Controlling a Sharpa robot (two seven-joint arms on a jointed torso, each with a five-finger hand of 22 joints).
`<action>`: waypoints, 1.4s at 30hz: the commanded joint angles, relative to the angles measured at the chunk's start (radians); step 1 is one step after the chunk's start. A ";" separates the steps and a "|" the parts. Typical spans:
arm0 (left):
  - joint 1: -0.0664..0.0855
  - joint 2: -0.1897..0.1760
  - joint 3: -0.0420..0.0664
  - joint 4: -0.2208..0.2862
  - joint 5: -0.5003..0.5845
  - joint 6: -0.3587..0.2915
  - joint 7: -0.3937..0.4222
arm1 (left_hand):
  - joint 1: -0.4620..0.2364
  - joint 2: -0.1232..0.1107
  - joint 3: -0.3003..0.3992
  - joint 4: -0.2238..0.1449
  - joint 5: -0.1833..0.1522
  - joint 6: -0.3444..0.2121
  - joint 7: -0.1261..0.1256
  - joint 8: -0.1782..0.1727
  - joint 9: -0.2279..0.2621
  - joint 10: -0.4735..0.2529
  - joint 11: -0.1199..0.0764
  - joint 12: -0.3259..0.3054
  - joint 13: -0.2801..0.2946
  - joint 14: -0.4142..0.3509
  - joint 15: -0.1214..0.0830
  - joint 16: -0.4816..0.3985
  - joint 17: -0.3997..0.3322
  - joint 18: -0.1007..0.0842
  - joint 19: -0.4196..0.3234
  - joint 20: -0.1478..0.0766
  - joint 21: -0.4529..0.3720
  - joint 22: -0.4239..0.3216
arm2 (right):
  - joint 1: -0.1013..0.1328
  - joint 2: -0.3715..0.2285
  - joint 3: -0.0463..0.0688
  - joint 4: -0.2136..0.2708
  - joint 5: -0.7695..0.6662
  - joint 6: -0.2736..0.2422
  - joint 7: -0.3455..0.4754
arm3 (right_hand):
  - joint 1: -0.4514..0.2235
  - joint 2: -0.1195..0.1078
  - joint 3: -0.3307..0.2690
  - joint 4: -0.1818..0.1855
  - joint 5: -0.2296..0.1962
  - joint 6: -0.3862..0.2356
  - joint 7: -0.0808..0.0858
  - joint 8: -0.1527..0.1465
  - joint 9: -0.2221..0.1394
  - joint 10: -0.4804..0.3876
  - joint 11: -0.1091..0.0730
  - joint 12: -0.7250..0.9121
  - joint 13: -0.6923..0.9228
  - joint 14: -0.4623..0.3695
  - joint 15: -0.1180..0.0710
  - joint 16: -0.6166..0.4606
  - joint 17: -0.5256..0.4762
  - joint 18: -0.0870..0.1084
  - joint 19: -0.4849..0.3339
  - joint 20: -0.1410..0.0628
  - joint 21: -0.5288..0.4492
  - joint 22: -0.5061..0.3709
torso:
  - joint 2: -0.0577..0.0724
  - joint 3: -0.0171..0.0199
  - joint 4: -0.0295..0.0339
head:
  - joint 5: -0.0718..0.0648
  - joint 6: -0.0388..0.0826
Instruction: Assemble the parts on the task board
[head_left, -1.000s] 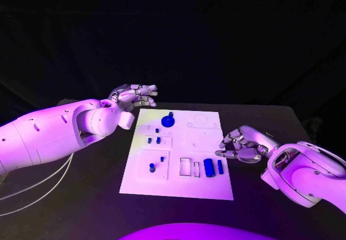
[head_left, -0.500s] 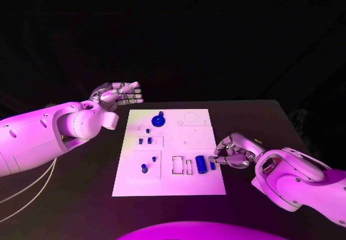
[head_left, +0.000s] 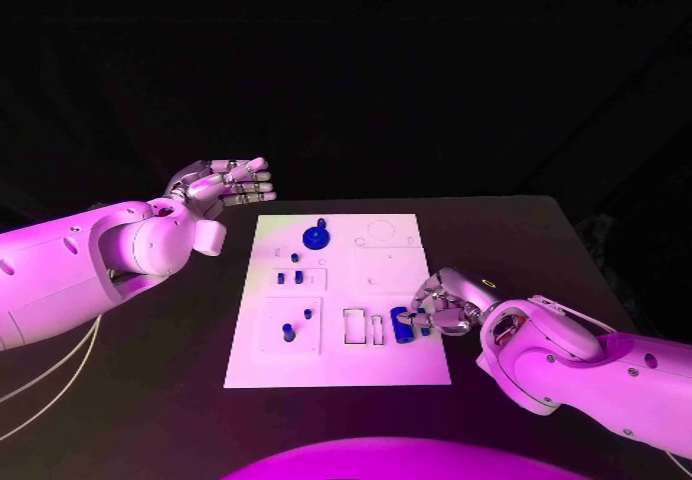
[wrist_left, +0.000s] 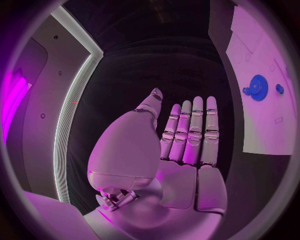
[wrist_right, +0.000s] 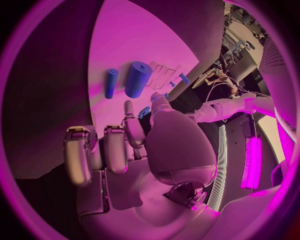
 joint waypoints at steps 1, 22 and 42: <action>0.000 -0.005 0.001 0.008 0.012 0.016 0.019 | 0.011 0.003 -0.006 0.000 -0.005 -0.002 0.008 -0.005 -0.001 0.006 0.000 -0.006 -0.001 0.007 -0.001 -0.004 -0.001 0.014 0.007 0.001 -0.004 -0.001 | -0.007 0.011 0.000 -0.009 -0.028 0.013 -0.020 | 0.001 0.005 -0.006 0.000 0.001 -0.007 0.001 0.006 0.002 0.005 -0.002 0.001 -0.001 0.063 -0.007 0.004 0.039 -0.009 0.083 0.001 0.001 0.247 | 0.000 -0.0020 0.0029 | 0.001 -0.003; 0.000 -0.024 0.000 0.040 0.011 0.033 0.013 | 0.015 0.009 -0.007 -0.001 -0.005 0.000 0.007 -0.005 -0.001 0.009 0.000 -0.007 -0.002 0.013 -0.001 -0.011 -0.001 0.014 0.014 0.000 -0.008 -0.006 | -0.027 0.048 0.000 -0.034 -0.092 0.112 -0.095 | -0.008 -0.007 -0.070 0.034 -0.078 -0.007 -0.002 0.018 0.024 -0.002 -0.003 -0.011 -0.002 0.060 -0.007 0.000 0.033 -0.008 0.081 0.001 -0.003 0.246 | 0.000 -0.0060 0.0119 | -0.001 -0.012; 0.000 -0.028 0.000 0.044 0.011 0.045 0.000 | 0.015 0.008 -0.009 -0.001 -0.006 -0.002 0.008 -0.006 -0.001 0.008 0.000 -0.009 -0.003 0.014 -0.001 -0.015 -0.001 0.014 0.015 -0.001 -0.011 -0.008 | -0.050 0.087 0.000 -0.056 -0.140 0.137 -0.138 | 0.020 0.011 -0.079 0.030 -0.044 0.002 -0.008 0.036 0.042 0.005 -0.009 -0.008 0.008 0.061 -0.012 0.002 0.037 -0.009 0.083 -0.002 0.001 0.247 | -0.001 -0.0083 0.0179 | -0.003 -0.019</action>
